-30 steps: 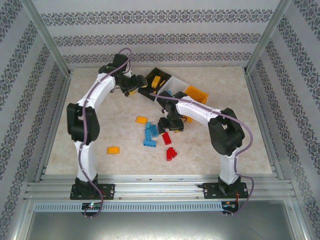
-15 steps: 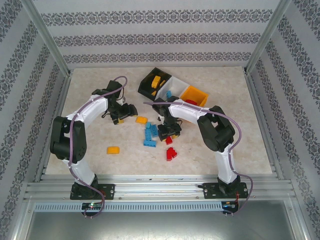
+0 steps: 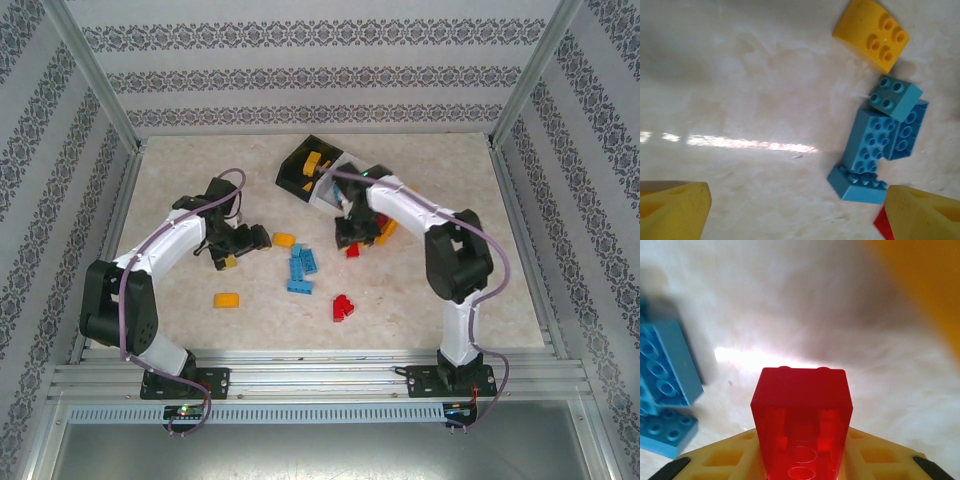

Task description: Sort the legos into containers by color

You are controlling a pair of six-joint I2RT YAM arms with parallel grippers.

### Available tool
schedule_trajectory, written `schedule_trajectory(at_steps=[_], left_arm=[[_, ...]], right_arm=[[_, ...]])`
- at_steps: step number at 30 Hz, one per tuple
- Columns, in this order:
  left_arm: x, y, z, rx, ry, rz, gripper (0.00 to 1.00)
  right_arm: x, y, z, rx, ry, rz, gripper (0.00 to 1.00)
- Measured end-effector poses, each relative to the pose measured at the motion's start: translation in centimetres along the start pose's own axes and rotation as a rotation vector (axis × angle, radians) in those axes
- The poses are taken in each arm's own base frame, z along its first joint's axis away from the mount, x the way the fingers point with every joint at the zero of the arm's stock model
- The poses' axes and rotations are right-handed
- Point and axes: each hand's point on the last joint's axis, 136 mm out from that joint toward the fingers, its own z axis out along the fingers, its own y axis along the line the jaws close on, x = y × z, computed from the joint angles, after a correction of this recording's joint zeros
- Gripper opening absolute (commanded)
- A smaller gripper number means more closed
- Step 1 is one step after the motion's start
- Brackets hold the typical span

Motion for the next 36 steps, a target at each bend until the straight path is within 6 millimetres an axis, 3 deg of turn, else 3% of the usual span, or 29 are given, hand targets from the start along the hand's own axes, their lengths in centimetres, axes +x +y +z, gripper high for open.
schedule_trajectory(at_steps=[4, 8, 12, 17, 20, 26, 31, 36], left_arm=[[-0.7, -1.7, 1.2, 0.124, -0.015, -0.127, 0.95], [-2.0, -3.6, 1.3, 0.226, -0.046, -0.228, 1.00], [-3.5, -5.2, 1.0, 0.305, -0.080, -0.293, 1.00], [-4.6, -5.8, 2.4, 0.344, -0.065, -0.401, 1.00], [-4.7, -5.8, 3.6, 0.340, -0.046, -0.469, 1.00], [-4.6, -5.5, 5.7, 0.307, -0.006, -0.589, 1.00], [-4.8, -5.4, 6.7, 0.284, -0.006, -0.695, 0.99], [-6.0, -5.3, 8.2, 0.272, -0.010, -0.798, 0.84]], right_arm=[[-4.5, -3.9, -4.6, -0.033, -0.147, 0.145, 0.36], [-7.2, -8.4, -6.7, -0.055, -0.225, 0.308, 0.36], [-9.6, -11.5, -6.7, -0.058, -0.249, 0.404, 0.38], [-11.8, -12.2, -3.9, -0.055, -0.216, 0.431, 0.53], [-11.9, -12.4, -2.7, -0.050, -0.192, 0.439, 0.61], [-11.4, -12.4, -3.5, -0.052, -0.206, 0.436, 0.63], [-8.6, -12.2, -5.0, -0.056, -0.219, 0.436, 0.63], [-5.5, -11.3, -6.0, -0.073, -0.240, 0.429, 0.63]])
